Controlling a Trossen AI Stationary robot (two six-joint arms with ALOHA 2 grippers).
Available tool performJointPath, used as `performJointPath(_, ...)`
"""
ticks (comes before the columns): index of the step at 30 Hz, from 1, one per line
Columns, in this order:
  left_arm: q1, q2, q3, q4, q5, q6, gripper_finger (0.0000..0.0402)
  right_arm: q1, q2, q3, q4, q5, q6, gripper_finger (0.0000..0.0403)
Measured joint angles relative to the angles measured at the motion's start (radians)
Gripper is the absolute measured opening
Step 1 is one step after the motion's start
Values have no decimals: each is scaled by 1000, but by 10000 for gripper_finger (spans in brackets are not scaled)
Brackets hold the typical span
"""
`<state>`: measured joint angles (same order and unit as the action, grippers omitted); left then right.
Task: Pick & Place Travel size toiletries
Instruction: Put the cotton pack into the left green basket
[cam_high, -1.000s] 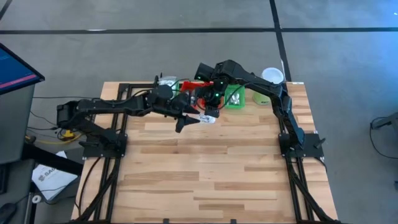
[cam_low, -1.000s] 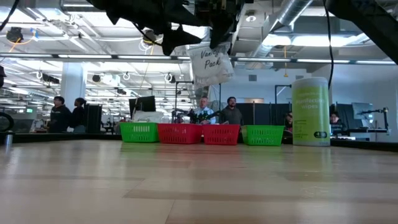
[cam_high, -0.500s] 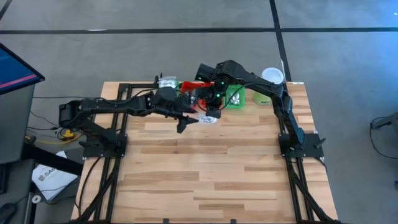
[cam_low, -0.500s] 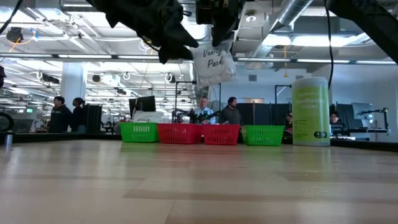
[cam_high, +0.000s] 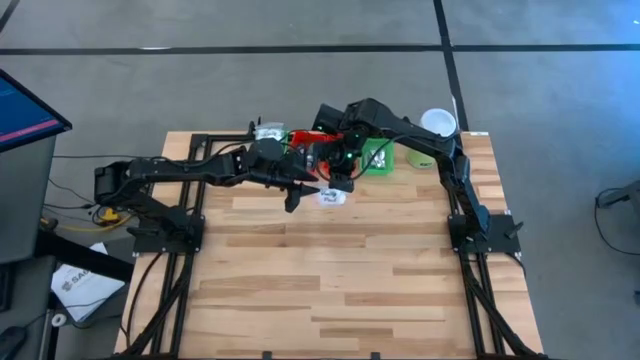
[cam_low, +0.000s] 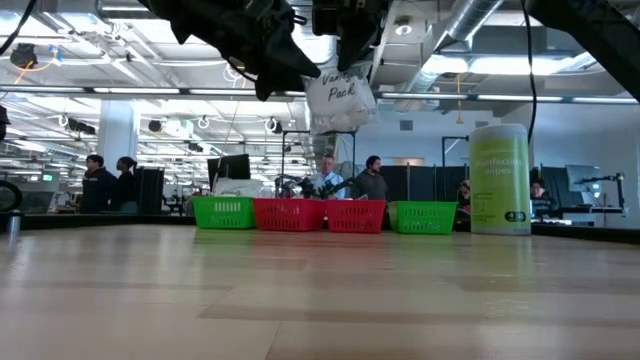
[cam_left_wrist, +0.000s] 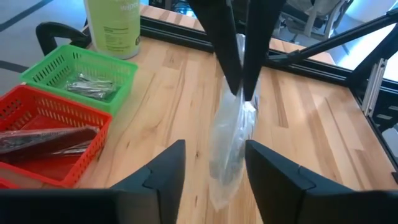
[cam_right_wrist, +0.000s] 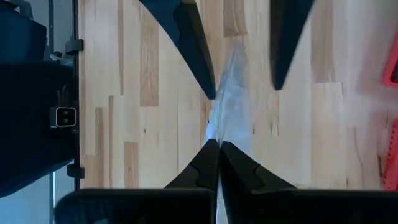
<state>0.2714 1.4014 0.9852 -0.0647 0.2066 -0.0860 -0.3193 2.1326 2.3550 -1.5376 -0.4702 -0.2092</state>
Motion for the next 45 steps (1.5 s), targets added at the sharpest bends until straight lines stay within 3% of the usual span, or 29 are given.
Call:
performJointPath(15, -3, 0, 0, 2, 11, -123, 7, -2, 0, 0, 12, 0, 0, 0)
performJointPath(21, -3, 0, -1, 1, 11, -135, 5, -2, 0, 0, 30, 0, 11, 14)
performJointPath(33, 34, 0, -1, -7, 11, -136, 2, -41, -18, -1, 87, 2, 45, 163)
performJointPath(39, 113, -7, -2, -33, 11, -134, 1, -84, -41, 0, 111, 3, 81, 206)
performJointPath(45, 258, -28, -1, -119, 11, -34, 1, -130, -74, 0, 121, 4, 87, 213)
